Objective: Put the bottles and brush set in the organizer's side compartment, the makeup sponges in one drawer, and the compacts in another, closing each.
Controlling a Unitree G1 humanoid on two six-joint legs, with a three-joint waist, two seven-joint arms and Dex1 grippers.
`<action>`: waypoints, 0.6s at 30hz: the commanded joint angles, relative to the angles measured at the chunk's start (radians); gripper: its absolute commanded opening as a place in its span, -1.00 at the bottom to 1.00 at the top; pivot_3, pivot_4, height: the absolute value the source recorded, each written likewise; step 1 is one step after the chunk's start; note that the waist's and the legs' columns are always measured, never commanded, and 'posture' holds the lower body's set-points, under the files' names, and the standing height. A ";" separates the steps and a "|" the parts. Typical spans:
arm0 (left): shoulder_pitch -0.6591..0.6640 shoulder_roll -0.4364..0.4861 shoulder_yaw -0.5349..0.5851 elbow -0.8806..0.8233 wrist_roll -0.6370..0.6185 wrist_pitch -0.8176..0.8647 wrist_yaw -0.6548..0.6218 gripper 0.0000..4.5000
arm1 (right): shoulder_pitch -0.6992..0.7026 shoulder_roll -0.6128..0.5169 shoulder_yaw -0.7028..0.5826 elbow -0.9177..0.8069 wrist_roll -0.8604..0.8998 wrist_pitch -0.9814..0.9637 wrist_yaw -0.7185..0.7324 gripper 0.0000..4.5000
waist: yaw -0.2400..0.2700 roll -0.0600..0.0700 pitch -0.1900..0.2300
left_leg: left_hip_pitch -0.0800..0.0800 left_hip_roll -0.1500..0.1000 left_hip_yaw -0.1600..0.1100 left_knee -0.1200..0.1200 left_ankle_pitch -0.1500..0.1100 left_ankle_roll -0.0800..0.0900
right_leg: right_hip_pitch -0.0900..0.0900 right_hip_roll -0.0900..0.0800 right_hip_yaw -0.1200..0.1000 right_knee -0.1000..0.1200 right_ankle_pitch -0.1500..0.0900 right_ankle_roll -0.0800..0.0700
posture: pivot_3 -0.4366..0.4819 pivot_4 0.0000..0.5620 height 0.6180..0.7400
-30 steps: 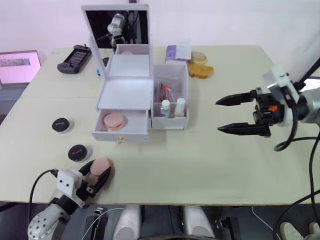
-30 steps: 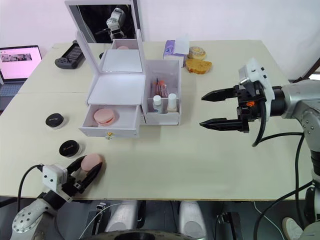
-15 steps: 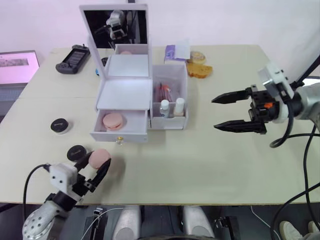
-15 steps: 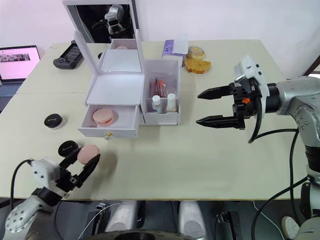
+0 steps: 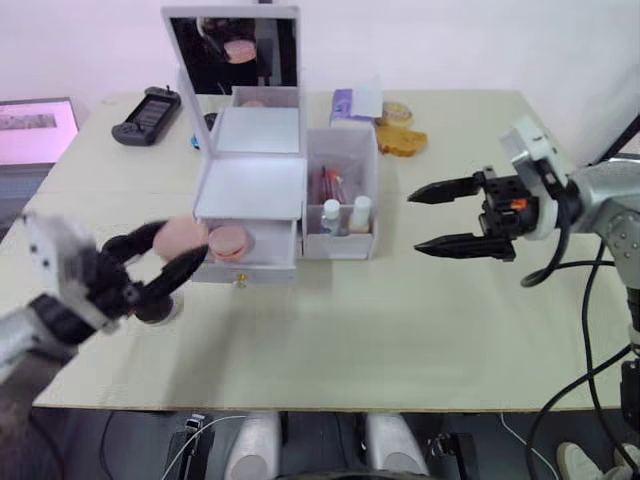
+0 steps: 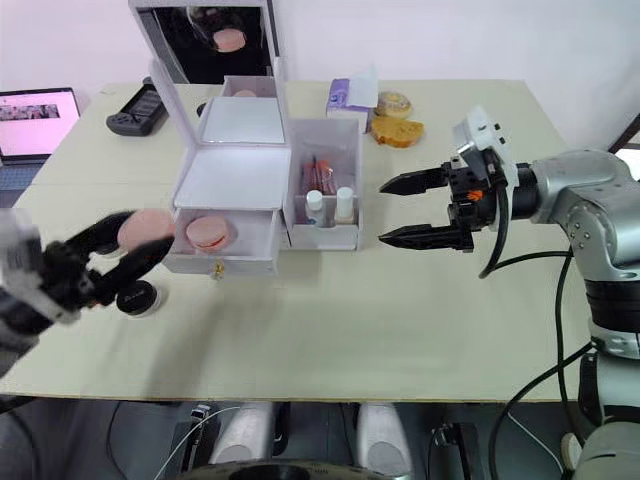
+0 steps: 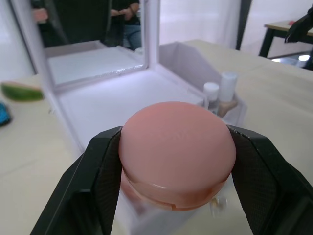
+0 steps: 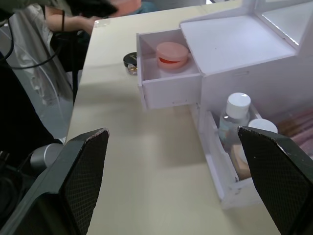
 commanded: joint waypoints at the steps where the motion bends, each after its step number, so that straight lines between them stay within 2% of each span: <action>1: -0.167 0.049 -0.088 0.026 -0.053 0.091 0.022 0.21 | -0.009 -0.008 -0.041 -0.053 0.021 0.019 -0.024 1.00 | -0.003 -0.001 0.000 | 0.000 0.000 0.000 0.000 0.000 0.000 | -0.001 0.001 0.000 0.000 0.001 0.002 | -0.05 -0.47 1.00; 4: -0.332 0.095 -0.212 0.076 -0.053 0.196 -0.015 0.21 | 0.015 -0.015 -0.067 -0.089 0.034 0.039 -0.054 1.00 | -0.003 0.000 0.001 | 0.000 0.000 -0.001 -0.001 0.000 0.000 | -0.002 0.001 0.000 0.002 0.001 0.003 | -0.05 -0.47 1.00; 8: -0.448 0.123 -0.289 0.146 -0.014 0.279 -0.055 0.21 | 0.052 -0.030 -0.107 -0.135 0.053 0.066 -0.085 1.00 | -0.003 0.000 0.001 | 0.000 0.000 -0.002 -0.002 0.000 0.000 | -0.002 0.002 0.000 0.002 0.001 0.003 | -0.05 -0.47 1.00; 13: -0.510 0.119 -0.351 0.185 0.045 0.324 -0.111 0.21 | 0.097 -0.040 -0.155 -0.182 0.082 0.096 -0.126 1.00 | -0.002 -0.001 0.001 | -0.001 0.000 -0.002 -0.001 0.000 0.000 | -0.002 0.003 0.000 0.002 0.001 0.003 | -0.05 -0.47 1.00; 18: -0.544 0.059 -0.397 0.204 0.104 0.325 -0.128 0.21 | 0.118 -0.042 -0.171 -0.194 0.089 0.090 -0.142 1.00 | 0.002 -0.001 0.001 | -0.001 0.000 -0.002 -0.001 0.000 0.000 | -0.002 0.003 0.000 0.002 0.001 0.003 | -0.05 -0.47 1.00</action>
